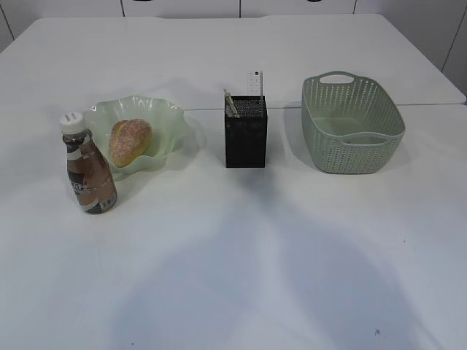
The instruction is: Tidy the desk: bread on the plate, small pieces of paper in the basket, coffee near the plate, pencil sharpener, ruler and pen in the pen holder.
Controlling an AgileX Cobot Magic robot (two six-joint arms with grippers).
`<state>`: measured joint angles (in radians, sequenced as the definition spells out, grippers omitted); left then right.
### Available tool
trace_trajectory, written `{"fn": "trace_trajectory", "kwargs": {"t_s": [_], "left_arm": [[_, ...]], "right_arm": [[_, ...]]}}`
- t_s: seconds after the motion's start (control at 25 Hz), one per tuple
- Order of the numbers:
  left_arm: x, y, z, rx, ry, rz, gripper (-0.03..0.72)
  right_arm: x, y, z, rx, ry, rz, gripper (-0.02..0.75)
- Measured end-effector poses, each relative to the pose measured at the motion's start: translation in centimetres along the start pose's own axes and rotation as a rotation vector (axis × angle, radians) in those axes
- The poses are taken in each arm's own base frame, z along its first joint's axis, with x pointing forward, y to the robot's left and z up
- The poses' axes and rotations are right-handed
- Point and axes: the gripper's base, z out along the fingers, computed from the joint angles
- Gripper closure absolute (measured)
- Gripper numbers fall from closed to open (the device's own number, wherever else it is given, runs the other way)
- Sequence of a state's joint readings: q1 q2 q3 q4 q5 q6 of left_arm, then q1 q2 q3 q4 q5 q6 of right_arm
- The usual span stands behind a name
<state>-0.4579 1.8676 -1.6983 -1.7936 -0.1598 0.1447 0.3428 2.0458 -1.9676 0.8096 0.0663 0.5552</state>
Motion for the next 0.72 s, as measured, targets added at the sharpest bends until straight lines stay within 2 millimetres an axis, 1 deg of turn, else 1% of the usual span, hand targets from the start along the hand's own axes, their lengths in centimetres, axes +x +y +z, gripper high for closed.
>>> {"fn": "trace_trajectory", "kwargs": {"t_s": [0.32,0.72], "left_arm": [[0.0,0.03,0.0,-0.003,0.0,-0.02,0.451],[0.11,0.03,0.0,-0.004,0.012,-0.034,0.483]], "right_arm": [[0.02,-0.01,0.0,0.001,0.002,-0.011,0.637],[0.24,0.04,0.01,0.0,0.006,-0.015,0.637]]}}
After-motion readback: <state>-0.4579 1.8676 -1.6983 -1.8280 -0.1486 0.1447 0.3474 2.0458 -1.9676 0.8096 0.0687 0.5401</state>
